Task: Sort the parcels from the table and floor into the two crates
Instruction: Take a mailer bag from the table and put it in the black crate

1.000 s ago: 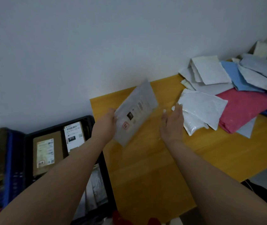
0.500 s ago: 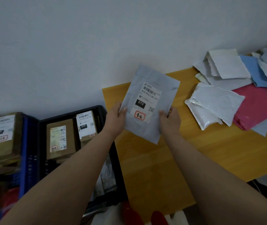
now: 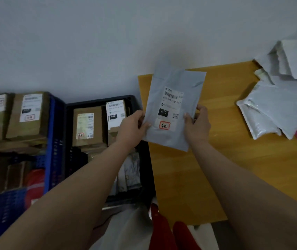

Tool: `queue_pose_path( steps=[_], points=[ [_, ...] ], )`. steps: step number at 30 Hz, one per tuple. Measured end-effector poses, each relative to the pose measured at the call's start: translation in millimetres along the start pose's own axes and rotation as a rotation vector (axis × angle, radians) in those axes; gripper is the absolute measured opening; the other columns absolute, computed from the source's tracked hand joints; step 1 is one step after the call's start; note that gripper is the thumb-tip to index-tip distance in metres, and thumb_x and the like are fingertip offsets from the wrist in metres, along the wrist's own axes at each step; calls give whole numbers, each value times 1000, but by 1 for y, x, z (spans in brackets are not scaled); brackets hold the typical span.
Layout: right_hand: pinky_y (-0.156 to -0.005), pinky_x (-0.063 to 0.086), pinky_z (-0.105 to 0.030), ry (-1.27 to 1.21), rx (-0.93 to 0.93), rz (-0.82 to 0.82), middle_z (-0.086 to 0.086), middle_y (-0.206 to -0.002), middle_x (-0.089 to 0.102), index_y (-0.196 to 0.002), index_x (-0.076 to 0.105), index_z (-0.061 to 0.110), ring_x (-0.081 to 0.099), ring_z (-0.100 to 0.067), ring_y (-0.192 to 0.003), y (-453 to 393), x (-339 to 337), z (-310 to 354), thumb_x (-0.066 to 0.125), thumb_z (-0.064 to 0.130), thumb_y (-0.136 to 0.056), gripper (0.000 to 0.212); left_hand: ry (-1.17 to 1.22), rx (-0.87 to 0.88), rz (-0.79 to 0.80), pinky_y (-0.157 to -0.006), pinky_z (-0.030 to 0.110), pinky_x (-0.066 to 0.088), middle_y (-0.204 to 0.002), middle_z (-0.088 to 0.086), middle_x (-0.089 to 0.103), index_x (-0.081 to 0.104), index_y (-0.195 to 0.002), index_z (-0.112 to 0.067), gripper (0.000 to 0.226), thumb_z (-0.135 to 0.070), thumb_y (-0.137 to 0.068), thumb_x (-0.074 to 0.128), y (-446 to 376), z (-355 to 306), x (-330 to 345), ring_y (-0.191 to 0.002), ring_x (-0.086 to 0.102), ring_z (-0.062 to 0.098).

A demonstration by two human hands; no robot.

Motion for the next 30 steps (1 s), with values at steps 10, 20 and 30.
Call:
queue_pose_path(
  steps=[10,20,30],
  points=[
    [-107,40,-43,170,-68,551,-9,-142,40,-151,20,21,47,-25,-123,83,162,13,40,-11,-89,73,16,-339,10,-83,32,51,-112,-3,63,41,-135,-20,63,-9,-82,73,92,143,-50,-101,63,20],
    [-92,44,-30,731,-7,957,-17,-134,41,-132,45,5,51,-31,-114,178,246,-82,47,0,-92,41,-75,-603,453,-85,29,46,-130,12,52,28,-147,-23,80,-11,-83,73,187,247,8,-107,54,22],
    [-108,38,-36,881,25,992,-15,-160,-4,-134,44,7,33,-37,-133,181,294,-143,62,13,-88,50,-72,-628,507,-96,36,48,-135,11,52,27,-149,-20,80,-16,-83,72,170,316,65,-119,53,26]
  ],
)
Point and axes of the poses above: each hand's wrist, its own y-axis away from the middle knuckle, its own x-axis out of the palm, z = x × y, the point moved 10 cm from there along -y, towards the middle knuckle
